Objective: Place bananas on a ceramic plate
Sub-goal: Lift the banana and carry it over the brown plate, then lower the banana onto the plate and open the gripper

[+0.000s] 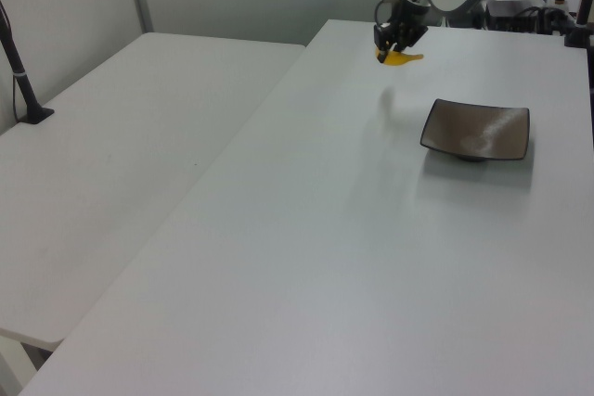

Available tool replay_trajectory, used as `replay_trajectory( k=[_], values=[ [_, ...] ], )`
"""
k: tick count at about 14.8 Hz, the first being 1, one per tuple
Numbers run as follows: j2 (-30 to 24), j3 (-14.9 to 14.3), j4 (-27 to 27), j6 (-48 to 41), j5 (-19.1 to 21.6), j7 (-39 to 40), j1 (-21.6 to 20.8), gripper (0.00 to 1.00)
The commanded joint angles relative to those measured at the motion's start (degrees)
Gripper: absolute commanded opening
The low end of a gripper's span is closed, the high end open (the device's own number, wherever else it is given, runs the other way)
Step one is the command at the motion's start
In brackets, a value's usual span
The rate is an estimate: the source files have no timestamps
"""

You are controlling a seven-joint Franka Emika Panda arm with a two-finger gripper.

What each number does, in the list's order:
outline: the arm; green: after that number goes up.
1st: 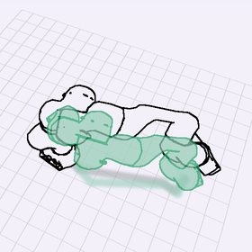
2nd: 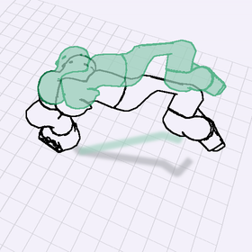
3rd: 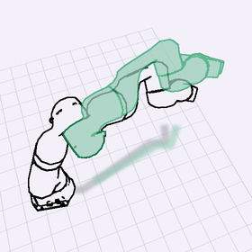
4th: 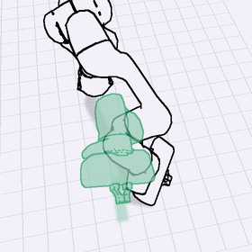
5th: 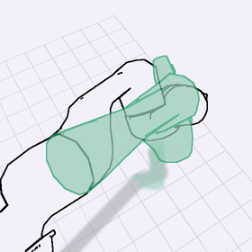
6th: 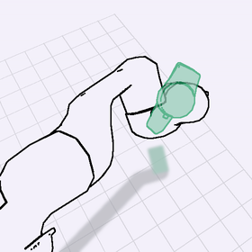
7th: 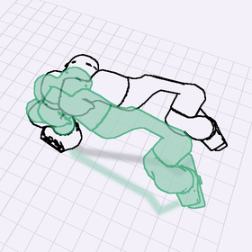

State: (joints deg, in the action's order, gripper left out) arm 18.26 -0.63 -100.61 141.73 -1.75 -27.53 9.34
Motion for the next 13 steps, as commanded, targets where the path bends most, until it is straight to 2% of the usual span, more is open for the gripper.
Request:
replay_trajectory(
  k=[1,6,8,10,11,12,13],
  values=[
    [-9.63,0.45,-9.59,-5.22,-0.63,2.91,-0.99,0.17],
    [-19.73,0.45,-18.55,-11.81,-0.19,3.80,-4.24,0.18],
    [-22.82,0.45,-19.79,-16.29,-0.19,4.15,-4.51,0.18],
    [-23.27,0.45,-19.71,-20.25,-0.19,4.85,-6.00,0.20],
    [-23.35,0.45,-19.54,-22.44,-0.19,5.64,-6.18,0.45],
    [-23.35,0.45,-19.45,-24.64,-0.19,5.91,-6.27,0.83],
    [-23.35,0.45,-19.36,-25.53,-0.19,6.00,-6.44,1.00]
  ],
)
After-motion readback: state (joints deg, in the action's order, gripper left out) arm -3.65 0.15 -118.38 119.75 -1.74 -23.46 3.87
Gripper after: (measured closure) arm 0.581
